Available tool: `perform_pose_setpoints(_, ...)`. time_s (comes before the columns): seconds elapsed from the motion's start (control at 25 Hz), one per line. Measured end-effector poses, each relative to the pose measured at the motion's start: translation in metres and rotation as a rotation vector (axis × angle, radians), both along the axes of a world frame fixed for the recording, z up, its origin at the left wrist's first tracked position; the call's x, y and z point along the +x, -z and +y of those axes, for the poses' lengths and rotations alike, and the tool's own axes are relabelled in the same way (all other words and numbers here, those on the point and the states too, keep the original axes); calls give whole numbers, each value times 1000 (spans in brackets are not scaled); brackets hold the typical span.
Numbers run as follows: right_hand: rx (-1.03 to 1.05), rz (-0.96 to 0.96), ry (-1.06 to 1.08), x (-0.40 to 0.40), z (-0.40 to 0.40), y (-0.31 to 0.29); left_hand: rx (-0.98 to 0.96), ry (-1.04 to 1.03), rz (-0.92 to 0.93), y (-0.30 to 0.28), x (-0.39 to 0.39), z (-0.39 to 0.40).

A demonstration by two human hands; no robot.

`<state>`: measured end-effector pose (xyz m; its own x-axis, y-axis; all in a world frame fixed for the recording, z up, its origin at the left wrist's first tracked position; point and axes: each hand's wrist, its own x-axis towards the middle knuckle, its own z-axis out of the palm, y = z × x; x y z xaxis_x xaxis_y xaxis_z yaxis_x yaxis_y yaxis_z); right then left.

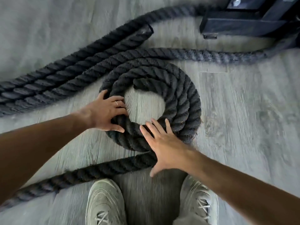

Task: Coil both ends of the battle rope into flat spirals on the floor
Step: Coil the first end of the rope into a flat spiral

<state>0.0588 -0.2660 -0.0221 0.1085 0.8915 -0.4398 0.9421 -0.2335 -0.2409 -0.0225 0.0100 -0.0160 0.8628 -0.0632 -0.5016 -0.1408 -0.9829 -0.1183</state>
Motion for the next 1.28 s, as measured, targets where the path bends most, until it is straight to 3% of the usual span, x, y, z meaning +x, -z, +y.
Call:
perform_pose_setpoints(0.12, 79, 0, 105, -11, 2, 10, 8, 36, -4, 0, 1, -4)
perform_pose_setpoints(0.32, 123, 64, -10, 31, -15, 16, 46, -15, -85, 5, -12, -27)
perform_pose_setpoints(0.64, -137, -27, -190, 133, -8, -24, -33, -539, -200, 22, -15, -130)
perform_pose_setpoints(0.76, -179, -132, -67, 98, -7, -24, -108, -381, -267, 20, -20, -104)
perform_pose_setpoints(0.88, -150, -74, -46, 40, -7, -10, -113, -120, -251, 11, -26, -48)
perform_pose_setpoints(1.04, -9, -12, 116, -2, 6, 6, 10, -13, -20, 5, -14, -9)
perform_pose_setpoints(1.28, 161, 78, 40, 20, -5, 17, 52, -67, -29, 12, -29, -25)
